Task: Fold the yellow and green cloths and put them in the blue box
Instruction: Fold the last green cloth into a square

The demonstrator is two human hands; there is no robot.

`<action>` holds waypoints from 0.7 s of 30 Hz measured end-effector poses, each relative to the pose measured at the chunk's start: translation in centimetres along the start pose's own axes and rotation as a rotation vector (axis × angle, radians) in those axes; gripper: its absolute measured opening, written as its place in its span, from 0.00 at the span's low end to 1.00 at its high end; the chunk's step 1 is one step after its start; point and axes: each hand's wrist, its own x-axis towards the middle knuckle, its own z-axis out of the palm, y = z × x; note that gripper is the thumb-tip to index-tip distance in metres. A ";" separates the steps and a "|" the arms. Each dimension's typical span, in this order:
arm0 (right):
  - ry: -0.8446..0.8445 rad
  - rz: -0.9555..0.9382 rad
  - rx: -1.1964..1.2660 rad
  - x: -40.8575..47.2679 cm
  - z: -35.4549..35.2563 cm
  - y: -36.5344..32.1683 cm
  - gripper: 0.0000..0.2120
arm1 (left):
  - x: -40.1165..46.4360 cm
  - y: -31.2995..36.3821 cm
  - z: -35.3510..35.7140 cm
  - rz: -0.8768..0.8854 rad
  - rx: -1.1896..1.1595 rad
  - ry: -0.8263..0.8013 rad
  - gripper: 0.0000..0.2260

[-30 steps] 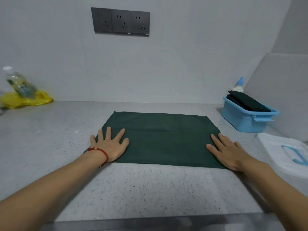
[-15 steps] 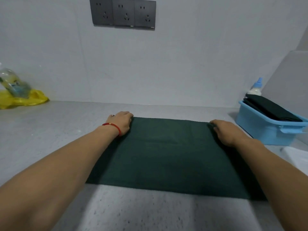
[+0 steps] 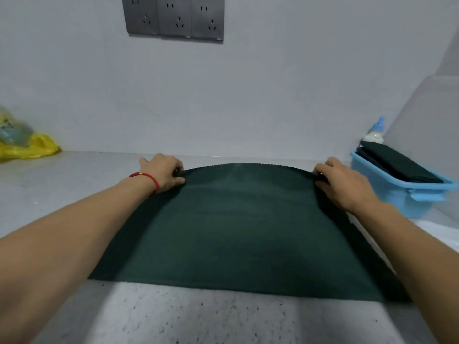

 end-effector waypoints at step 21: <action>0.183 0.030 0.254 -24.2 -3.1 -2.2 0.07 | -26.7 -1.5 -0.3 -0.025 -0.401 0.126 0.16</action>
